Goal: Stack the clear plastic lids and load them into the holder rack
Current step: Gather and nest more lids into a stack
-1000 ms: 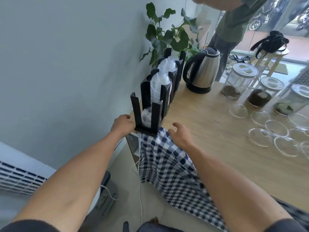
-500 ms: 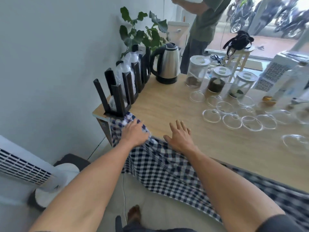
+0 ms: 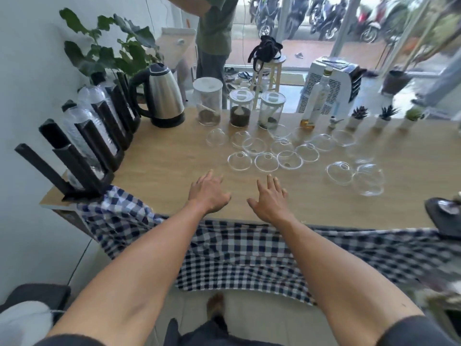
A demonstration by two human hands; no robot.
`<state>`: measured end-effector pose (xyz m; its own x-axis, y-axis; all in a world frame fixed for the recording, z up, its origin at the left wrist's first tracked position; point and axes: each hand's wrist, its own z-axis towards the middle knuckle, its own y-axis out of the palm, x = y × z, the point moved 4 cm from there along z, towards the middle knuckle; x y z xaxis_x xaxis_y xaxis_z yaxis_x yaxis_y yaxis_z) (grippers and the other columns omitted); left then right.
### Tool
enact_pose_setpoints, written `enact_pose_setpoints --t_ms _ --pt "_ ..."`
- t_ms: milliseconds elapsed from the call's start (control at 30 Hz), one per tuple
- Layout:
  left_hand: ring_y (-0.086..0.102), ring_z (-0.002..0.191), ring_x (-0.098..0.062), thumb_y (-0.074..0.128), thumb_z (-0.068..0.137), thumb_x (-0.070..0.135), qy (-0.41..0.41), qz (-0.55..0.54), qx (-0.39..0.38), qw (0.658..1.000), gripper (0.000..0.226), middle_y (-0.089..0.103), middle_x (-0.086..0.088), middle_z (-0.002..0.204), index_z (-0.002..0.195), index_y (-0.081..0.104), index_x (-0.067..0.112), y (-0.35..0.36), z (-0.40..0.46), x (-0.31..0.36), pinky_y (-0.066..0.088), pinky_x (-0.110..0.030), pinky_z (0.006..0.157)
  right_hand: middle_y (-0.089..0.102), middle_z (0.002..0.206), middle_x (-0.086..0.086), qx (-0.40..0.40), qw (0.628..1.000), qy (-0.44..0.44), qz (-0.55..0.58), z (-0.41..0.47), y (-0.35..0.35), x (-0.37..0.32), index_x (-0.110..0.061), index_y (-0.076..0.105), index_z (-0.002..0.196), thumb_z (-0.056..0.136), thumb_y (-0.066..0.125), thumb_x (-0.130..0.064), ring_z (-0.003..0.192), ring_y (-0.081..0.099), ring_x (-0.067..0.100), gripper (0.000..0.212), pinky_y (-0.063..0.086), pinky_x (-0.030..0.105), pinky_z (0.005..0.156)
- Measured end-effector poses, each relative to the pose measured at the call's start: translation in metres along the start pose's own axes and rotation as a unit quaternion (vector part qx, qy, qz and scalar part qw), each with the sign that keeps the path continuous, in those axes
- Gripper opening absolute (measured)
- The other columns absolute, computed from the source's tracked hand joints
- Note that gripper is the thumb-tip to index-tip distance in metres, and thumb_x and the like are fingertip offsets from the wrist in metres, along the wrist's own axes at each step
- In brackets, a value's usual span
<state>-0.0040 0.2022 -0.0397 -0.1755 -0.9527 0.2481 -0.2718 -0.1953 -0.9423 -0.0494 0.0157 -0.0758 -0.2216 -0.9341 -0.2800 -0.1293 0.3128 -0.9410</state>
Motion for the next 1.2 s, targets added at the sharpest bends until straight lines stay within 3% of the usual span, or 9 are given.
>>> enact_pose_setpoints --t_ms 400,667,733,867,933,1000,1067,1200 --pt "0.025 0.155 -0.027 0.059 0.090 0.052 0.093 0.007 -0.014 0.996 0.080 0.021 -0.009 0.171 0.161 0.028 0.032 -0.002 0.109 0.035 0.026 -0.042 0.122 0.007 0.174 0.015 0.044 0.997 0.070 0.010 0.072 -0.023 0.024 -0.019 0.030 0.159 0.100 0.054 -0.048 0.161 0.004 0.032 0.070 0.016 0.052 0.125" --pt "0.046 0.139 -0.031 0.068 0.089 0.046 0.139 -0.003 -0.013 0.990 0.064 0.041 -0.009 0.156 0.147 0.048 0.029 0.006 0.161 0.030 0.037 -0.042 0.112 0.010 0.173 0.015 0.051 0.993 0.105 0.009 0.120 -0.022 0.016 -0.018 0.029 0.160 0.100 0.054 -0.041 0.161 0.007 0.031 0.069 0.015 0.053 0.125" --pt "0.047 0.138 -0.031 0.069 0.090 0.044 0.145 -0.007 -0.016 0.989 0.062 0.038 -0.010 0.159 0.146 0.048 0.029 0.010 0.169 0.028 0.036 -0.041 0.112 0.014 0.172 0.015 0.051 0.992 0.112 0.000 0.128 -0.019 0.016 -0.017 0.031 0.159 0.100 0.055 -0.041 0.160 0.009 0.031 0.068 0.015 0.052 0.125" --pt "0.049 0.137 -0.033 0.070 0.089 0.044 0.143 -0.027 -0.016 0.989 0.053 0.033 -0.013 0.164 0.137 0.055 0.026 0.019 0.186 0.023 0.039 -0.041 0.112 0.028 0.166 0.014 0.077 0.992 0.097 -0.020 0.141 -0.011 0.015 -0.017 0.049 0.144 0.097 0.061 -0.040 0.157 0.018 0.031 0.054 0.016 0.050 0.123" --pt "0.055 0.127 -0.033 0.071 0.087 0.047 0.144 -0.037 -0.009 0.989 0.045 0.046 -0.009 0.153 0.121 0.059 0.021 0.023 0.189 0.018 0.043 -0.040 0.105 0.043 0.156 0.011 0.088 0.993 0.070 -0.030 0.144 -0.008 0.014 -0.017 0.060 0.128 0.091 0.065 -0.043 0.152 0.030 0.030 0.045 0.019 0.049 0.119" --pt "0.060 0.113 -0.031 0.072 0.084 0.049 0.147 -0.048 0.002 0.988 0.038 0.058 -0.003 0.127 0.106 0.059 0.021 0.025 0.190 0.011 0.048 -0.039 0.093 0.059 0.131 0.005 0.095 0.994 0.034 -0.038 0.146 -0.004 0.010 -0.017 0.065 0.112 0.086 0.064 -0.049 0.136 0.046 0.030 0.041 0.024 0.046 0.111" --pt "0.061 0.103 -0.029 0.072 0.081 0.049 0.142 -0.066 0.007 0.988 0.035 0.059 0.000 0.112 0.097 0.058 0.022 0.024 0.191 0.002 0.049 -0.038 0.085 0.063 0.112 0.003 0.103 0.994 0.014 -0.031 0.145 -0.003 0.007 -0.017 0.064 0.100 0.079 0.060 -0.053 0.117 0.054 0.030 0.042 0.028 0.044 0.103" --pt "0.060 0.088 -0.024 0.070 0.076 0.053 0.132 -0.085 0.039 0.987 0.036 0.055 0.005 0.102 0.089 0.054 0.024 0.007 0.199 -0.017 0.042 -0.034 0.071 0.059 0.097 0.001 0.132 0.991 -0.023 0.010 0.145 -0.015 -0.005 -0.019 0.052 0.087 0.072 0.053 -0.058 0.096 0.056 0.029 0.042 0.040 0.044 0.092"
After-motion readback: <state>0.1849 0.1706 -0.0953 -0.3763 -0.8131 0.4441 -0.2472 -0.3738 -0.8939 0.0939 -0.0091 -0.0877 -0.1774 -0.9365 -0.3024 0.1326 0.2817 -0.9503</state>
